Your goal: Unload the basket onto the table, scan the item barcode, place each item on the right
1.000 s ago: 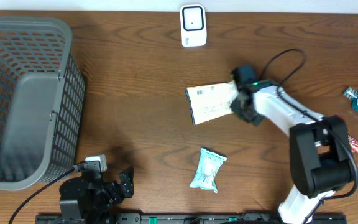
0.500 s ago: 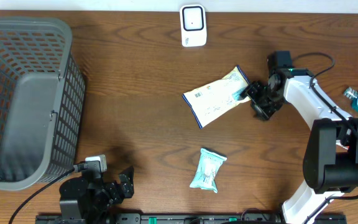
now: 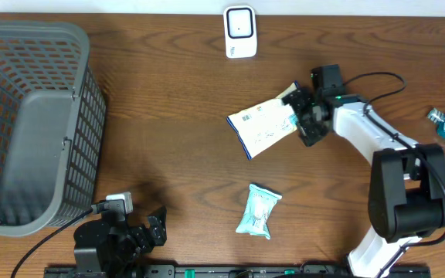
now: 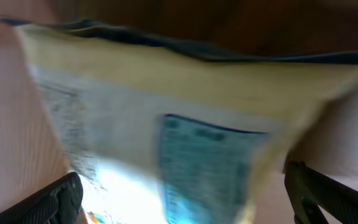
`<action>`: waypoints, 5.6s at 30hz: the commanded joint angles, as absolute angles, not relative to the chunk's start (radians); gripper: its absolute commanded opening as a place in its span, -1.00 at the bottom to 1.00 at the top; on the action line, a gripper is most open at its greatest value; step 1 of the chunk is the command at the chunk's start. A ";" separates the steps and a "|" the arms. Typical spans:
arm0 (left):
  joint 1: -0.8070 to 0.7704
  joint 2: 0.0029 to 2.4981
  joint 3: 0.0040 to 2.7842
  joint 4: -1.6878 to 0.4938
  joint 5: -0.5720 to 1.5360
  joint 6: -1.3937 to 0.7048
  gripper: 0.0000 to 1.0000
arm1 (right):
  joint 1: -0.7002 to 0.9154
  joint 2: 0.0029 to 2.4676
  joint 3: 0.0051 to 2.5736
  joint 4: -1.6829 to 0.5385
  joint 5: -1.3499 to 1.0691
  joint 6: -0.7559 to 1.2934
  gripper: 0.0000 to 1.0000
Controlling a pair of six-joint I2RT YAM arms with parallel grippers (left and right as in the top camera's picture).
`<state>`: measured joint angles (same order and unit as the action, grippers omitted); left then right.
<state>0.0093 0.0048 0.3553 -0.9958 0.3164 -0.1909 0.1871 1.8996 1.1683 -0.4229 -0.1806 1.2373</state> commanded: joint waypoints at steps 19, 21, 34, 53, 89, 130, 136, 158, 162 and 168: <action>0.010 0.004 0.352 -1.006 0.329 -0.200 0.96 | 0.107 1.979 1.159 -0.373 -0.471 0.801 -0.97; 0.010 0.004 0.352 -1.006 0.329 -0.200 0.95 | 0.078 1.891 1.159 -0.395 -0.493 0.731 -0.97; 0.010 0.004 0.352 -1.006 0.329 -0.200 0.95 | 0.087 1.164 1.159 -0.527 -0.457 0.547 -0.98; 0.010 0.004 0.352 -1.006 0.329 -0.200 0.96 | 0.085 0.993 1.159 -0.636 -0.722 0.667 -0.97; 0.010 0.004 0.352 -1.006 0.329 -0.200 0.96 | 0.401 1.549 1.209 0.204 0.306 -0.036 -0.97; 0.010 0.004 0.352 -1.006 0.329 -0.200 0.96 | 0.655 2.519 1.870 0.386 0.566 -0.737 -0.98; 0.010 0.004 0.352 -1.006 0.329 -0.200 0.96 | 0.648 2.519 1.870 0.408 0.562 -0.673 -0.98; 0.010 0.004 0.352 -1.006 0.329 -0.200 0.96 | 0.570 2.504 1.871 0.467 0.498 -0.521 -0.98; 0.010 0.004 0.352 -1.006 0.329 -0.200 0.96 | 0.571 2.427 1.871 0.299 0.576 -0.490 -0.98; 0.010 0.004 0.352 -1.006 0.329 -0.200 0.96 | 0.530 2.239 1.871 0.002 0.820 -0.397 -0.98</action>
